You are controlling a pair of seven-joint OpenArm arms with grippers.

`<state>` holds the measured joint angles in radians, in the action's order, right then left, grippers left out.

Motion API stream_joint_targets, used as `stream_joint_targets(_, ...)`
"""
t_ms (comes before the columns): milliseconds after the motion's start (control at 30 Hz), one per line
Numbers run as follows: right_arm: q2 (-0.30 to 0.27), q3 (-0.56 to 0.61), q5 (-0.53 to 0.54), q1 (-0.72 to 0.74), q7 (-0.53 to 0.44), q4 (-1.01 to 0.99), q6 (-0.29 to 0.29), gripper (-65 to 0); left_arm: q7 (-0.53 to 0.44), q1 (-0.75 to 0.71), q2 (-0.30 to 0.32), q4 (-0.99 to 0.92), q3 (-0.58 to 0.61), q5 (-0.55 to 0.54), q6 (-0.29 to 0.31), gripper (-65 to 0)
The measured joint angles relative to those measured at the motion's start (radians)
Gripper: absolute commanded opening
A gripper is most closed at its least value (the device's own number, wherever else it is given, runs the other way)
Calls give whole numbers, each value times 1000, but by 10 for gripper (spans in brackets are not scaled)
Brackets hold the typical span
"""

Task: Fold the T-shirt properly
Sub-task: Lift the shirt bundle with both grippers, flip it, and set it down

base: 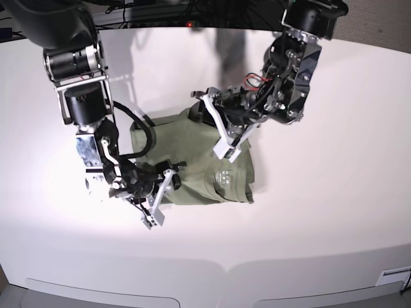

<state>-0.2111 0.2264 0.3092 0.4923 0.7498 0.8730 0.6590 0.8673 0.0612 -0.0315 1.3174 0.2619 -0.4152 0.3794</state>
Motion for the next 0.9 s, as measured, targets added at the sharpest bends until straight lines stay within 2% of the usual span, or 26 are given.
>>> stream_joint_targets(267,-64,-2,87,-135,58,179,-2,-385,1,45,-4,-8,2,84,9,-435)
stream_joint_targets(467,-95,-2,97,-227,100,296,-1,-385,-15,64,1,-8,2,177,-2,-435)
stream_joint_targets(600,-117,-3,167,-288,134,352,-1,-385,-54,64,51,-5,6,178,-13,-435)
stream_joint_targets(767,-119,-10,201,-373,97,403,5,-385,-81,74,118,-4,6,172,-13,-435)
stream_joint_targets(900,-115,-11,222,-446,90,466,7,-385,-84,74,146,-2,6,172,-13,-435)
